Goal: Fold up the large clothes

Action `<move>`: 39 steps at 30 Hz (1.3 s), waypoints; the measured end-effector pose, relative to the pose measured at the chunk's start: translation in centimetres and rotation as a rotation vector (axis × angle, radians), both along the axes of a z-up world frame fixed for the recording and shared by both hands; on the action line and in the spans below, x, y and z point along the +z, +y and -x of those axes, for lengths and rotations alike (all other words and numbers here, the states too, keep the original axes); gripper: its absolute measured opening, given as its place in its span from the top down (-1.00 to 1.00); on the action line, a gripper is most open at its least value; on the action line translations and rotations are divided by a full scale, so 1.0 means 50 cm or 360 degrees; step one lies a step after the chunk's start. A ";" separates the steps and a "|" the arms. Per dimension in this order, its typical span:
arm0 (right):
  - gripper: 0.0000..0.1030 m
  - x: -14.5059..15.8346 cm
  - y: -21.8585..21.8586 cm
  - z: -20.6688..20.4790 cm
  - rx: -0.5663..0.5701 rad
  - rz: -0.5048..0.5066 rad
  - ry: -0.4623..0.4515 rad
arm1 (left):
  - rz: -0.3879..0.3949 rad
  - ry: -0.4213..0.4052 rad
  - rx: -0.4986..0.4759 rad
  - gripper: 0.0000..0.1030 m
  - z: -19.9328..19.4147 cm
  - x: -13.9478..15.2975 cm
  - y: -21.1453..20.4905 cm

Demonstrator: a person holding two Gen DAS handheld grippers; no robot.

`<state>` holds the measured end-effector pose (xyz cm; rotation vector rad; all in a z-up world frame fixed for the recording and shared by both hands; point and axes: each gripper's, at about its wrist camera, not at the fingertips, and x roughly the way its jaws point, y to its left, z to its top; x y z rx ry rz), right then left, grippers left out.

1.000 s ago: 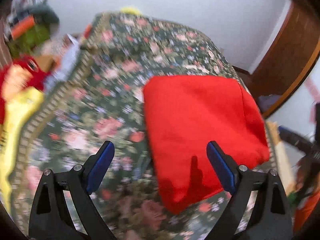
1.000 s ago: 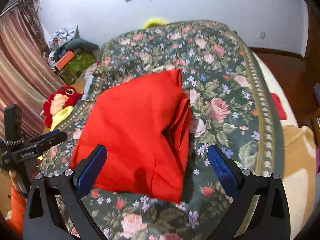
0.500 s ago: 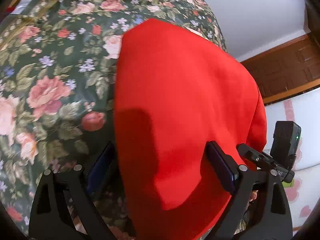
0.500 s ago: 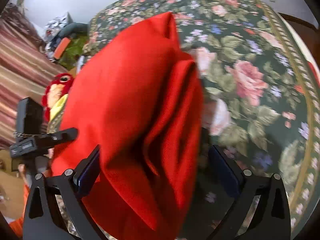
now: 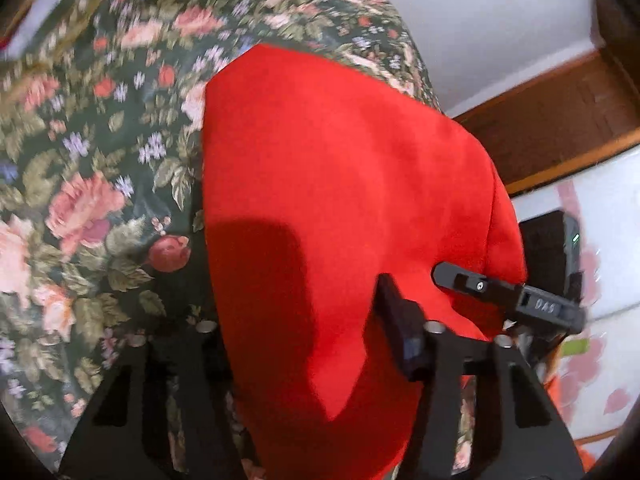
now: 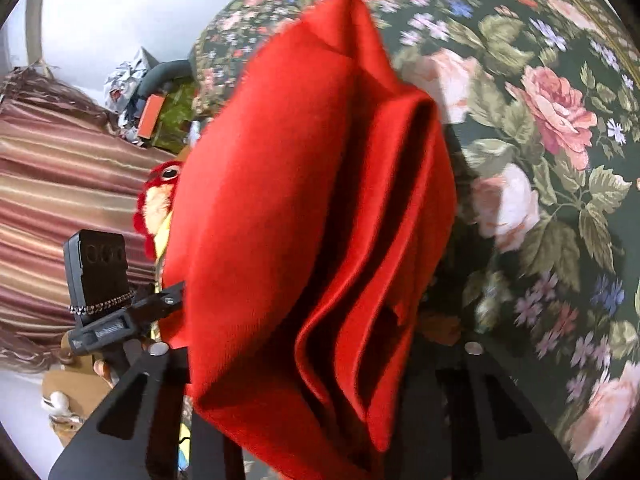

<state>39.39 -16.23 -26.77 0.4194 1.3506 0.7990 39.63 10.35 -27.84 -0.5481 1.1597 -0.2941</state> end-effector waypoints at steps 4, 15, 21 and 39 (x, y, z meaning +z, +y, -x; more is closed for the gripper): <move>0.52 0.054 0.026 0.022 0.0043 0.0026 -0.0096 | -0.0097 -0.0078 -0.0045 0.29 0.031 0.053 -0.005; 0.56 0.186 0.132 0.007 0.0085 -0.0110 -0.0307 | -0.0161 -0.0357 0.0056 0.32 0.073 0.220 0.118; 0.56 0.226 0.223 -0.016 0.0067 -0.0128 -0.0471 | -0.0193 -0.0448 0.0112 0.32 0.048 0.258 0.205; 0.56 0.005 0.449 -0.157 -0.0009 0.0025 -0.0179 | -0.0449 -0.0127 0.0311 0.32 -0.156 0.040 0.408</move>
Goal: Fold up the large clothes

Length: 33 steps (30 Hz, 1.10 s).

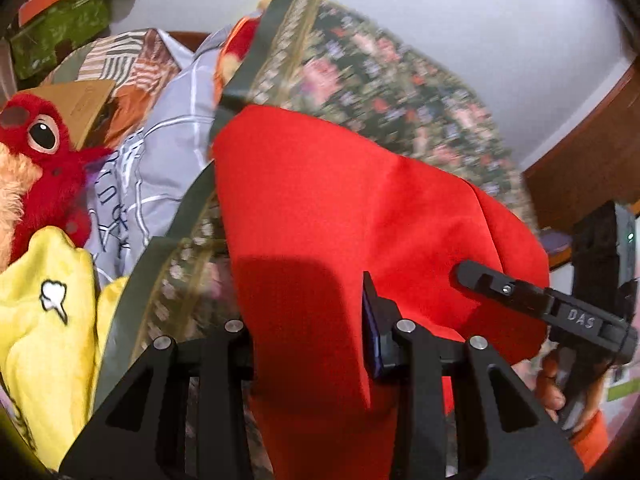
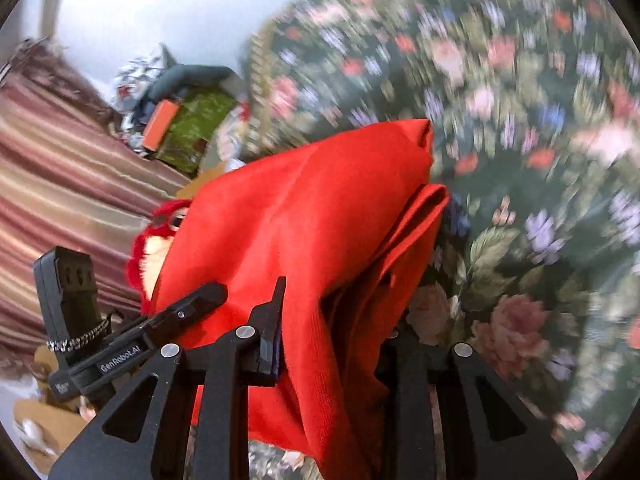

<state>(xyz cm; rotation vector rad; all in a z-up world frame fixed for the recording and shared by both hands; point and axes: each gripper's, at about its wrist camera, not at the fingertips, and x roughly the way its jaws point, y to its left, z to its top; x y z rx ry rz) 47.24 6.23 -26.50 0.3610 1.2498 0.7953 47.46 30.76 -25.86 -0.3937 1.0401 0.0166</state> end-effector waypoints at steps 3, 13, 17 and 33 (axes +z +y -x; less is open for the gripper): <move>0.57 -0.037 0.001 -0.008 -0.0007 0.0035 0.0015 | -0.0084 0.0113 0.0046 0.24 -0.021 -0.068 0.020; 0.37 -0.028 -0.044 0.036 0.0049 0.0259 -0.0168 | -0.0201 0.0089 0.0065 -0.31 0.055 -0.065 0.025; -0.06 -0.017 -0.060 0.071 0.0073 0.0448 -0.0279 | -0.0365 0.0048 0.0058 -0.61 0.103 -0.033 -0.001; -0.26 0.115 -0.117 0.200 0.0036 0.0500 -0.0354 | -0.0511 0.0094 0.0039 -0.80 0.279 0.016 -0.085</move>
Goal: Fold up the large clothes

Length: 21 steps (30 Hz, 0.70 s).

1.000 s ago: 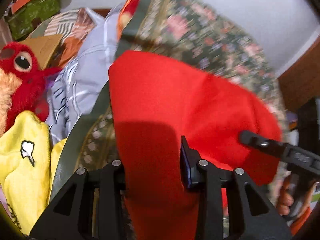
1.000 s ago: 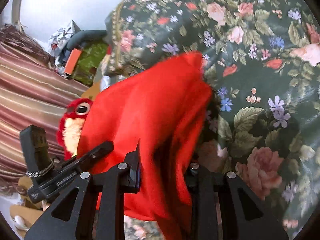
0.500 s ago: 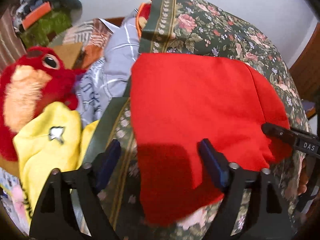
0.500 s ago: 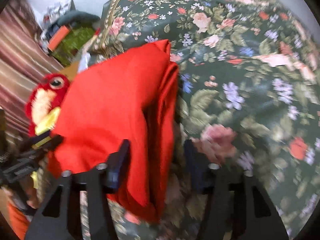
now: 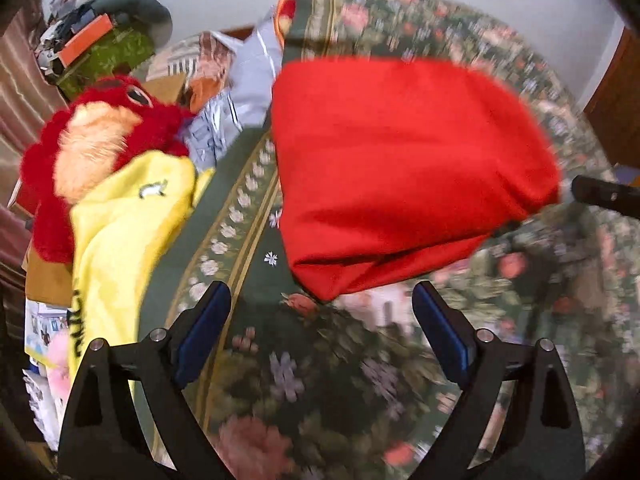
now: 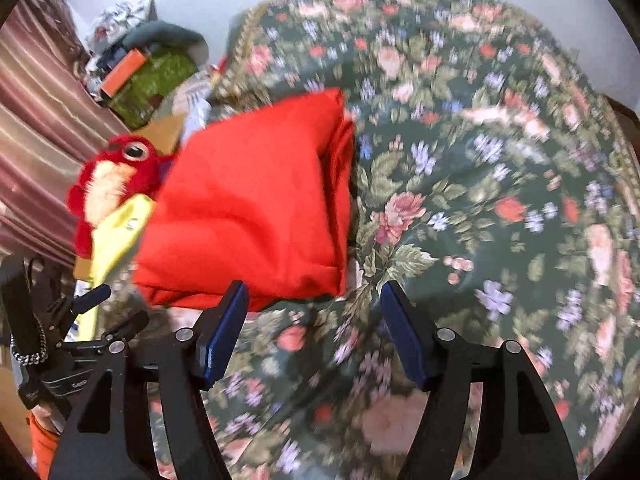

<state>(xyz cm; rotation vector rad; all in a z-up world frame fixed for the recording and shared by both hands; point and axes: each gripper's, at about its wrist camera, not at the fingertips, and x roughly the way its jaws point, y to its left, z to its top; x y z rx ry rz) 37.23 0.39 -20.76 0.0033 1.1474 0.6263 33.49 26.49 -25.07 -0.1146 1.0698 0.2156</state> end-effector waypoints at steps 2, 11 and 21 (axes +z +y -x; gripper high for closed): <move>-0.26 0.057 -0.013 0.032 0.0004 -0.0031 -0.0093 | -0.0001 -0.0086 0.0007 -0.80 0.027 0.055 -0.010; -0.28 0.312 -0.072 0.212 0.0064 -0.0285 -0.0553 | -0.0074 -0.0632 -0.0030 -0.80 0.194 0.353 -0.098; -0.49 0.482 -0.166 0.477 0.0122 -0.0580 -0.1138 | -0.0189 -0.1212 -0.0032 -0.80 0.458 0.534 -0.241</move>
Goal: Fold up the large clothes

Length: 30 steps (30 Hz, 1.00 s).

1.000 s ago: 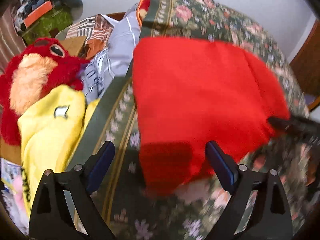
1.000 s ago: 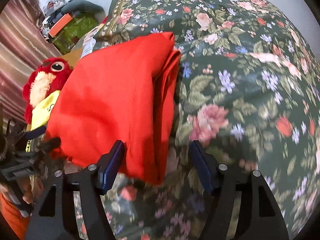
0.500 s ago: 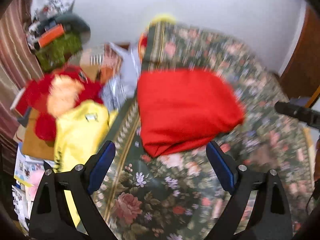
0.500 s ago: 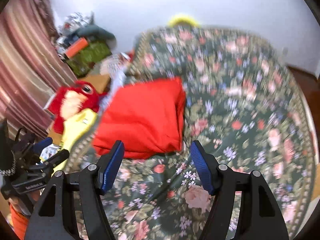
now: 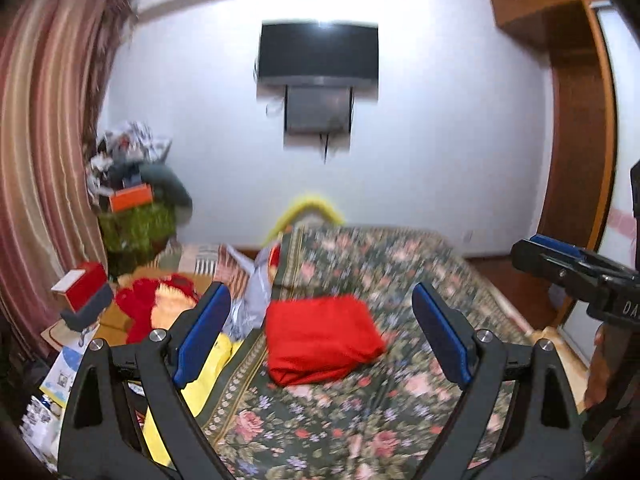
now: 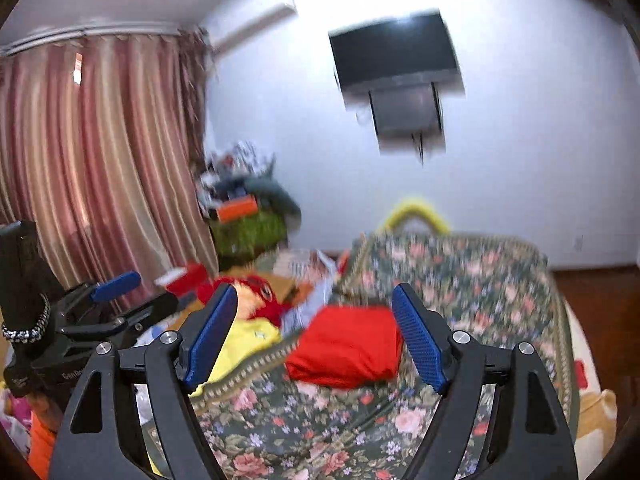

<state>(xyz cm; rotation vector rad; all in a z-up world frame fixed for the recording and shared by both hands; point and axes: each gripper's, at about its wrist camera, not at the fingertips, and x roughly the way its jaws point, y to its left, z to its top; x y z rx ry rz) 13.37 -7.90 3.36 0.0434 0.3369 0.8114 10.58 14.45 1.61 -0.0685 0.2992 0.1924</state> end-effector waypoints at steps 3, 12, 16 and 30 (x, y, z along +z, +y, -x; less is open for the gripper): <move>-0.49 0.011 -0.029 0.059 -0.0041 -0.0076 -0.0093 | 0.0006 -0.0131 0.0040 -0.80 0.067 0.008 -0.029; -0.70 0.018 -0.052 0.133 -0.0154 -0.0109 -0.0282 | -0.0066 -0.0284 0.0145 -0.93 0.163 0.001 -0.091; -1.00 0.015 -0.047 0.132 -0.0199 -0.0093 -0.0285 | -0.0046 -0.0272 0.0165 -0.99 0.178 -0.005 -0.096; -1.00 0.009 -0.041 0.144 -0.0210 -0.0041 -0.0292 | -0.0037 -0.0248 0.0167 -0.99 0.190 -0.012 -0.101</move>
